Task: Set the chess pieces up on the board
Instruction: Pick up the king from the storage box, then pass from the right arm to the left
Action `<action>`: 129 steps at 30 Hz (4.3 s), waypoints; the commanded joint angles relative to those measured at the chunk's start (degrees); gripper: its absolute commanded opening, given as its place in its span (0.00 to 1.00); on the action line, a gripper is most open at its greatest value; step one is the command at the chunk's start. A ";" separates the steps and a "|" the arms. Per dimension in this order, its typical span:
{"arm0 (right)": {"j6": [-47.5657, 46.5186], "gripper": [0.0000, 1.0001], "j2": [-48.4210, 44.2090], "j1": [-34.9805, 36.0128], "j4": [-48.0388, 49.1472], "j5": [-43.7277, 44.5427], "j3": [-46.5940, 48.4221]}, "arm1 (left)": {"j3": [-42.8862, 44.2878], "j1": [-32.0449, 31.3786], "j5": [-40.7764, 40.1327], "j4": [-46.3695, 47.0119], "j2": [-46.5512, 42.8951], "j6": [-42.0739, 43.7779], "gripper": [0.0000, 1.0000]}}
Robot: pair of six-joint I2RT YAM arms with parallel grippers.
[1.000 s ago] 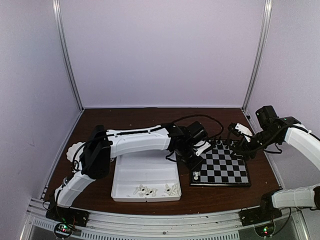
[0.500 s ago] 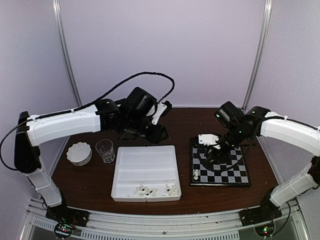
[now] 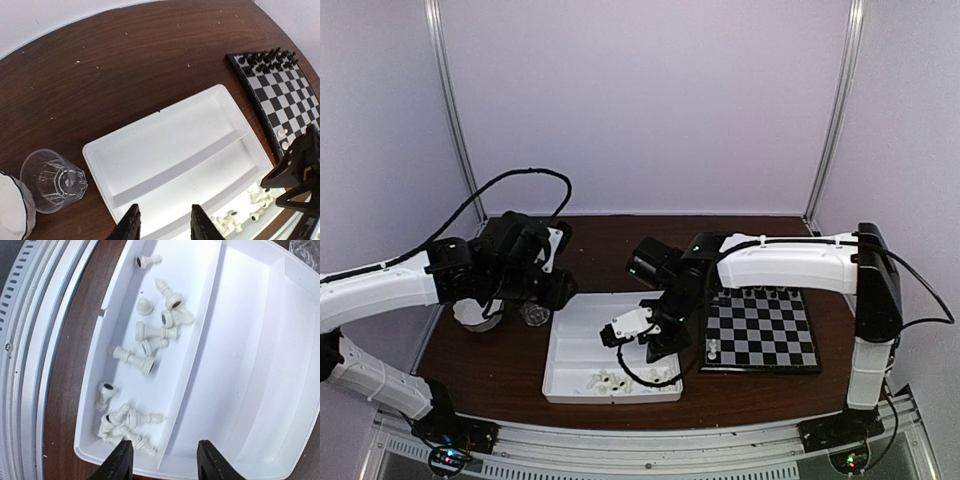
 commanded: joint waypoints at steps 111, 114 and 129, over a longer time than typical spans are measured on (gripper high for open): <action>32.14 0.17 -0.77 -16.61 13.86 -35.01 2.79 | -8.48 -4.44 11.23 39.54 6.63 -8.38 0.09; 30.83 0.20 -1.53 -16.98 12.28 -34.71 2.86 | -7.11 -4.50 11.94 38.56 7.36 -7.46 0.05; 14.02 0.47 -28.06 -54.81 -6.16 -29.38 -17.34 | 28.75 -10.90 23.03 15.90 32.86 11.05 0.03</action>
